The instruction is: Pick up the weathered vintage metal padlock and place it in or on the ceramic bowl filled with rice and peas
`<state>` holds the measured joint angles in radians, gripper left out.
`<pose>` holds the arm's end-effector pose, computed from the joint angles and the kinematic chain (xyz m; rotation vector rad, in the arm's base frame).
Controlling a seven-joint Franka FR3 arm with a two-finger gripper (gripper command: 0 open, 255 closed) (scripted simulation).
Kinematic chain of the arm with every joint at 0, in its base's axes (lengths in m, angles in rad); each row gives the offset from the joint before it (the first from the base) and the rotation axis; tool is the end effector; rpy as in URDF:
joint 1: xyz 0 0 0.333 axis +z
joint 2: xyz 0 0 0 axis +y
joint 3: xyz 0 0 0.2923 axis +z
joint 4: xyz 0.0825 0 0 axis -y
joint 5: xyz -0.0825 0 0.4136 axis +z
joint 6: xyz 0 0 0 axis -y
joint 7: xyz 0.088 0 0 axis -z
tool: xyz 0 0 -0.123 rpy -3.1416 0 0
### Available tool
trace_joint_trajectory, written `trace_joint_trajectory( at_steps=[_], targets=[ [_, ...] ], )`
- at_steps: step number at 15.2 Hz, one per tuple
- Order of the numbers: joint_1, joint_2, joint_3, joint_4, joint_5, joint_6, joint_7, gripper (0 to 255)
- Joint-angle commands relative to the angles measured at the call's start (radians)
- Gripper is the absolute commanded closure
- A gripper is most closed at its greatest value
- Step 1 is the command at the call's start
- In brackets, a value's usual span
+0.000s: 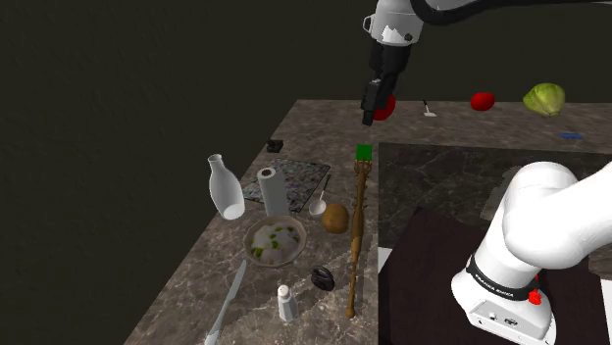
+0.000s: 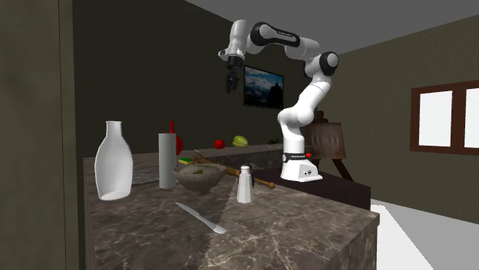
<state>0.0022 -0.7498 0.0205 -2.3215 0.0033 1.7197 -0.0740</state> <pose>0.3799 0.0103 0.5765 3.1150 0.1434 0.2304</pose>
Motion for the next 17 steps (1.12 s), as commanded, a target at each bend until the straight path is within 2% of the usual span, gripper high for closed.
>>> trace_joint_trajectory(
  at_steps=[1,9,17],
  targets=[
    [0.000,0.000,0.000,0.000,0.000,0.000,0.000,0],
    [0.043,-0.017,0.171,-0.186,0.047,0.159,0.178,0],
    [0.083,0.076,0.366,-0.292,0.093,0.338,0.375,0]
  ],
)
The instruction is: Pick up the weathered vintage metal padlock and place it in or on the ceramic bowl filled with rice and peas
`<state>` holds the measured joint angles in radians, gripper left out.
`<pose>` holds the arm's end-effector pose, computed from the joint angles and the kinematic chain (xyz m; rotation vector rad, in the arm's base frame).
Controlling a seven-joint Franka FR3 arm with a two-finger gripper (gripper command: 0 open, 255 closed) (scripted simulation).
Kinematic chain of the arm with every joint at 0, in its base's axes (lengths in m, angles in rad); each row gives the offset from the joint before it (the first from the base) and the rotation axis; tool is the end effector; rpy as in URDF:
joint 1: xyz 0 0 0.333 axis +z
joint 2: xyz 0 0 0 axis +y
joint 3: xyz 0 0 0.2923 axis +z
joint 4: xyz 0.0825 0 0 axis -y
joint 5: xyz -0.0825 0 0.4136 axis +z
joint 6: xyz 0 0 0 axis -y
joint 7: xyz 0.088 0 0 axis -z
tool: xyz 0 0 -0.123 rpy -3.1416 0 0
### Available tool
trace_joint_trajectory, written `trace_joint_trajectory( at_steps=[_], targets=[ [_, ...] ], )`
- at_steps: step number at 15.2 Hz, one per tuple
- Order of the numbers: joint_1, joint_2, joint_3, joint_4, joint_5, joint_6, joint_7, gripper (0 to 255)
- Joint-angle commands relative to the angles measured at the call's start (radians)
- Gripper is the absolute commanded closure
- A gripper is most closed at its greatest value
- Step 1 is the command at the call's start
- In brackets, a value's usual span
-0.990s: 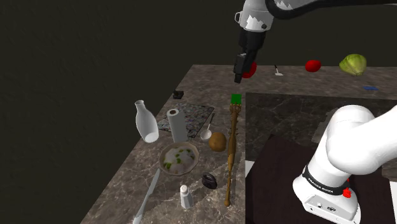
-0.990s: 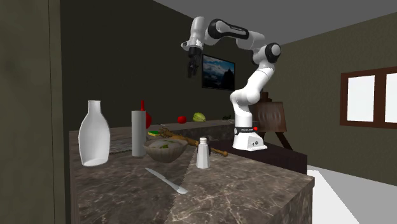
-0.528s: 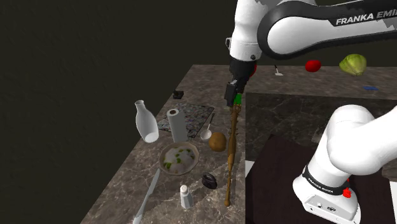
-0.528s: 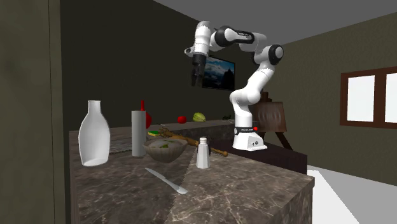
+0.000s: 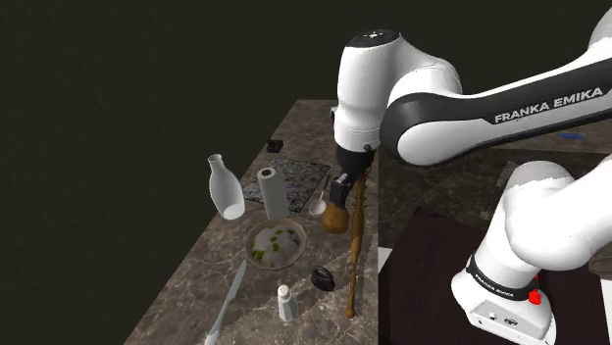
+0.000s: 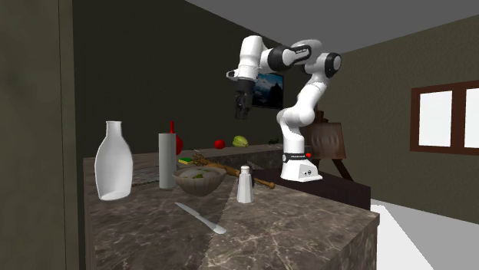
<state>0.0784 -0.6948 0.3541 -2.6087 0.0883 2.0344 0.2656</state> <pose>0.3647 0.1635 0.4215 3.0257 0.0963 0.2001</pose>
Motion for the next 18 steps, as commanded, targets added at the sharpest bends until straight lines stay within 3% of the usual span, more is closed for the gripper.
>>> trace_joint_trajectory(
  at_steps=[1,8,13,18],
  targets=[
    [0.009,0.041,0.059,-0.012,0.010,0.048,0.062,0],
    [-0.013,0.235,0.261,-0.019,-0.018,0.218,0.276,0],
    [-0.089,0.427,0.426,0.020,-0.138,0.322,0.483,0],
    [-0.131,0.496,0.453,-0.004,-0.210,0.398,0.535,0]
  ],
)
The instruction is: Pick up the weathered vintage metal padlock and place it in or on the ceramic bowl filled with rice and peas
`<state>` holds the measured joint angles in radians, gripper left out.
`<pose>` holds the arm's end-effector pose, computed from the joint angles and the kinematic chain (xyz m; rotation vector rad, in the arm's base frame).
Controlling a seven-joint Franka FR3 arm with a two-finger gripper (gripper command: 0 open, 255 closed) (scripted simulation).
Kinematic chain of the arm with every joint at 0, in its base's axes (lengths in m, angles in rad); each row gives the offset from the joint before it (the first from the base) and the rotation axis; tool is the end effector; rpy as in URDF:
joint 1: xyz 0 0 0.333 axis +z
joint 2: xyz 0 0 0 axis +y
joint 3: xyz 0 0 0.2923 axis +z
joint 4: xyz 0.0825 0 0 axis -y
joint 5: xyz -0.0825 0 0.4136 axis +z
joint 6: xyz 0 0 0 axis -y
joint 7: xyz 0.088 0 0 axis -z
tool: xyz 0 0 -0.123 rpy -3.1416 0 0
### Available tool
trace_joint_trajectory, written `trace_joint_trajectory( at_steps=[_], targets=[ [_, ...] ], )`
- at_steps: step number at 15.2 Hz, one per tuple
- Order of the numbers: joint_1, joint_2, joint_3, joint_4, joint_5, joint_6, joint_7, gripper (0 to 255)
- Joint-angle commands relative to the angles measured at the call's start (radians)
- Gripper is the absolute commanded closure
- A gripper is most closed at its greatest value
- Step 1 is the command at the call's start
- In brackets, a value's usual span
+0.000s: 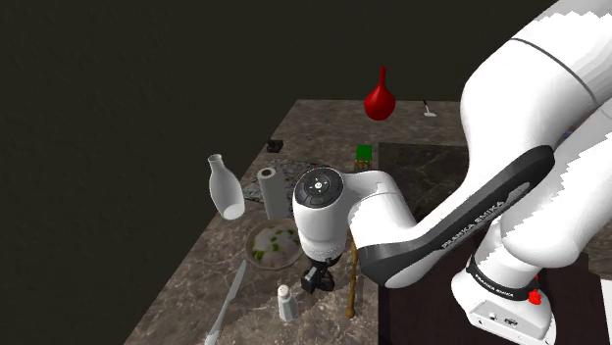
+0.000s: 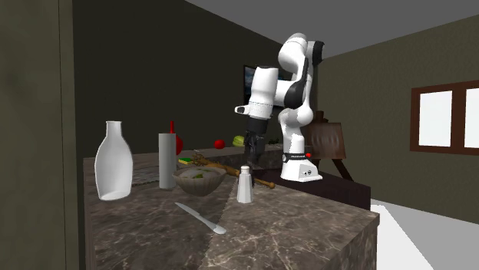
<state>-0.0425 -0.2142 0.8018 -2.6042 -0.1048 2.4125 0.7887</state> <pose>0.3385 0.2923 0.2419 2.9437 0.0525 0.1768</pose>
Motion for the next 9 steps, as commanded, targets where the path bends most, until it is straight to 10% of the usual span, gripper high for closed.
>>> trace_joint_trajectory(
  at_steps=[1,9],
  targets=[
    [-0.019,0.030,0.011,-0.012,-0.036,0.034,0.025,0],
    [-0.035,0.056,0.019,-0.017,-0.068,0.057,0.049,0]
  ],
)
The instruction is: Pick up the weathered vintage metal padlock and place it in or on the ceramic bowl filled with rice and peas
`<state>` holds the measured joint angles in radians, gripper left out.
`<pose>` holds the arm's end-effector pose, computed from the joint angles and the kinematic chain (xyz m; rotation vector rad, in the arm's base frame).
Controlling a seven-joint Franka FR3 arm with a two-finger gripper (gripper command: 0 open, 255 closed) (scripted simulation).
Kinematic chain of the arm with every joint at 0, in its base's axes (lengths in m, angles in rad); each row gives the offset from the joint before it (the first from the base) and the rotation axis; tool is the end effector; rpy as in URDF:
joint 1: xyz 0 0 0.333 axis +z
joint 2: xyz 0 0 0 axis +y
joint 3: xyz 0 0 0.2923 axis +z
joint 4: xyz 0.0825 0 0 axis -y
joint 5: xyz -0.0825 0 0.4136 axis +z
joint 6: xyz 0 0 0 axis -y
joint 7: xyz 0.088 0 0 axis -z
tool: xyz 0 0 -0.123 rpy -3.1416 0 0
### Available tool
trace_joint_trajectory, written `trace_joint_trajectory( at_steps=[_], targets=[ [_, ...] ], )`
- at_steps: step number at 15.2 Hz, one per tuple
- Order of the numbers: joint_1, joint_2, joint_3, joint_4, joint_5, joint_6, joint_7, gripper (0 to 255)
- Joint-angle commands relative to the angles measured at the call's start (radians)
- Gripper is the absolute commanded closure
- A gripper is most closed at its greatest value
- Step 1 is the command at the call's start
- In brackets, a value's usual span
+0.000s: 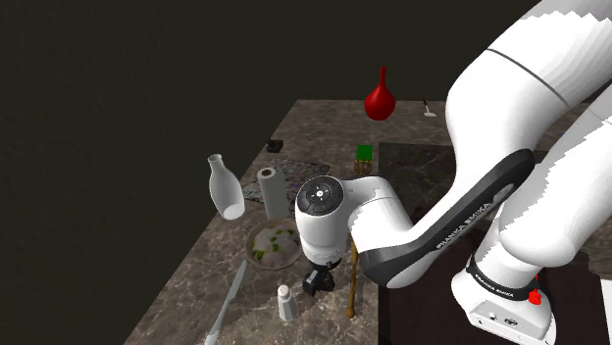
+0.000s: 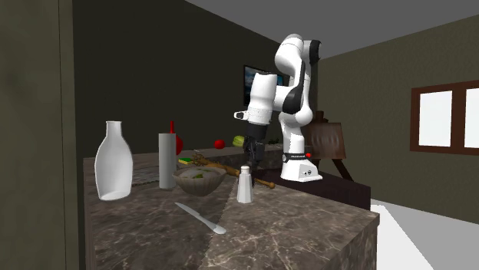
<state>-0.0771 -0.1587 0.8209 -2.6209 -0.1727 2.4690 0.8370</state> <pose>0.3377 0.2873 0.2210 2.9443 0.0529 0.1774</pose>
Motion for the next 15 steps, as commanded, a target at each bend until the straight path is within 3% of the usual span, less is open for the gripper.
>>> trace_joint_trajectory(
  at_steps=[1,2,11,15],
  targets=[
    [0.000,0.000,0.000,0.000,-0.001,0.000,0.000,0],
    [0.000,0.000,0.000,0.000,0.000,0.000,0.000,255],
    [0.000,0.000,0.000,0.000,0.000,0.000,0.000,255],
    [0.033,-0.065,-0.028,0.012,0.076,-0.056,-0.065,255]
  ],
)
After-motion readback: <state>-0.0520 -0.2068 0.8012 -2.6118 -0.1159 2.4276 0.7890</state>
